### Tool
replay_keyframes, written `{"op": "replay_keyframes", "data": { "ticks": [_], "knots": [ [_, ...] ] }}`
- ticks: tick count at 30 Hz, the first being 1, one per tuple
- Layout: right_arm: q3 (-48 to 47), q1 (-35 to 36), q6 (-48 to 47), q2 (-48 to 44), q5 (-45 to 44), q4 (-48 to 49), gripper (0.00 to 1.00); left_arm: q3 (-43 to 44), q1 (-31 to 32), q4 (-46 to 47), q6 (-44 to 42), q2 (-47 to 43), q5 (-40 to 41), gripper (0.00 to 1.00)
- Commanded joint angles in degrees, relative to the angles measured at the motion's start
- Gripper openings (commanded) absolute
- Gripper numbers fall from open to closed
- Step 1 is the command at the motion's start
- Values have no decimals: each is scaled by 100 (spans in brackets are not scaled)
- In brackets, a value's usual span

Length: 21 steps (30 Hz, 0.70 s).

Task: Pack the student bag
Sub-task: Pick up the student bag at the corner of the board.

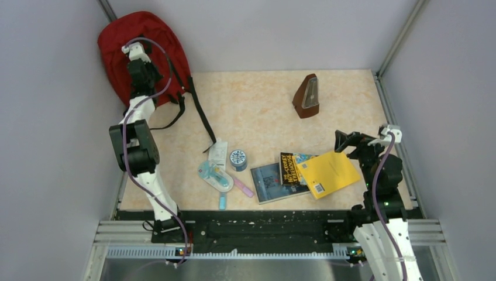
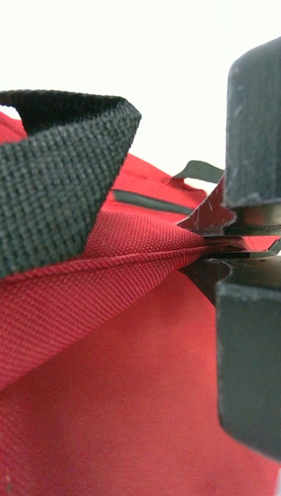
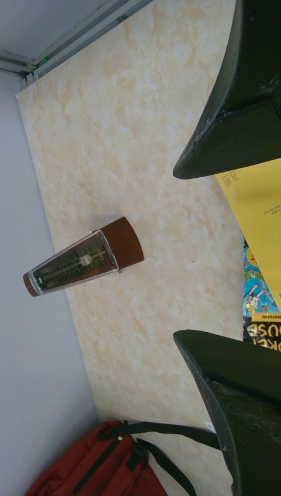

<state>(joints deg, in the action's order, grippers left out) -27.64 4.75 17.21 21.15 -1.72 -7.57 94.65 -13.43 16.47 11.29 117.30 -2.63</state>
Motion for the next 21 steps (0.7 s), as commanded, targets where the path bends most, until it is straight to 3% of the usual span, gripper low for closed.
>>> {"op": "replay_keyframes", "data": {
  "ticks": [1,7,14,21],
  "knots": [
    [-140,-13,26,-79,-57,60,97,-1216,40,941,175,-1306,-557,0],
    [-136,-9,34,-91,26,24,97,-2571,164,1688,820,-2669,-289,0],
    [-98,-8,84,-174,144,-20,97,-2960,811,1523,80,-3908,-220,0],
    [-82,-9,71,-124,411,43,97,-3053,942,1243,-242,-5004,472,0]
  ]
}}
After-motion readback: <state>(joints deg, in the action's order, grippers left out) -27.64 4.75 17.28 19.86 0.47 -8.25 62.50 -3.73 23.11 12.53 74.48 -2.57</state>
